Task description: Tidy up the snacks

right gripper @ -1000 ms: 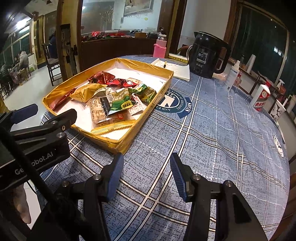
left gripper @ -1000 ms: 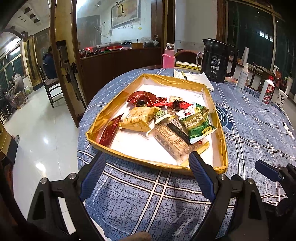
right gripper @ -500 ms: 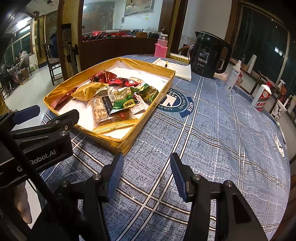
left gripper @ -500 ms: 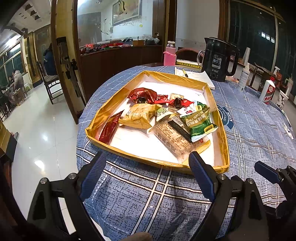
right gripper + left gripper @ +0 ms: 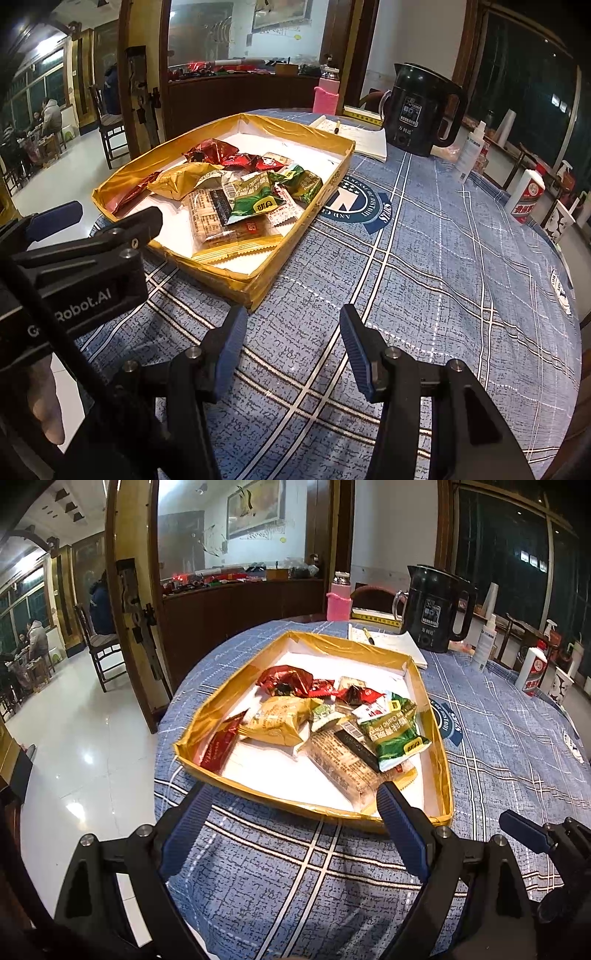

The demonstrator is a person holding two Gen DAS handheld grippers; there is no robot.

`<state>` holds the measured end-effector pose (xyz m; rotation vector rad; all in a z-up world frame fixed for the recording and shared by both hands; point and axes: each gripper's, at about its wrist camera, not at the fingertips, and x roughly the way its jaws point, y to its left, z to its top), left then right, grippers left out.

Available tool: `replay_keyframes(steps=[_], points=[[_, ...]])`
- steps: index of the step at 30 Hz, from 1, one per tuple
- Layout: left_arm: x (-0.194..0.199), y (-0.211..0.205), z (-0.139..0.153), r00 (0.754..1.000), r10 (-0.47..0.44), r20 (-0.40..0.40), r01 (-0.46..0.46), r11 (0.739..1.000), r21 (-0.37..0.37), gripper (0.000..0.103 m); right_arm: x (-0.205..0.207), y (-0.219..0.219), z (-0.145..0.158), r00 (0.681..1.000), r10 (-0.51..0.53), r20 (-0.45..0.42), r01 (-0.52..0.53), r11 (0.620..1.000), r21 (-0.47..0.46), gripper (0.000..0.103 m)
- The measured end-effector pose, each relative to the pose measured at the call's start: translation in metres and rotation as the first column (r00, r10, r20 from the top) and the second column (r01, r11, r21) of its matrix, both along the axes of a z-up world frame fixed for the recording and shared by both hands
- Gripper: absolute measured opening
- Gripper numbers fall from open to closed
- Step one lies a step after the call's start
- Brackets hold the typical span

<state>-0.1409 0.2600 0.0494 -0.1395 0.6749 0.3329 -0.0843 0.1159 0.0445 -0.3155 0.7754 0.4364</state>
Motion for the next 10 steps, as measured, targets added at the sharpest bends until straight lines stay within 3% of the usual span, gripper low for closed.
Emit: replay_keyframes(steps=[10], points=[[0.0005,-0.0064,0.0000,0.999,-0.026,-0.041,0.025,1.000,-0.018,0.091,-0.0016,-0.0038,0.0041,1.000,-0.009,0.011,0.009,1.000,0.018,0.055]])
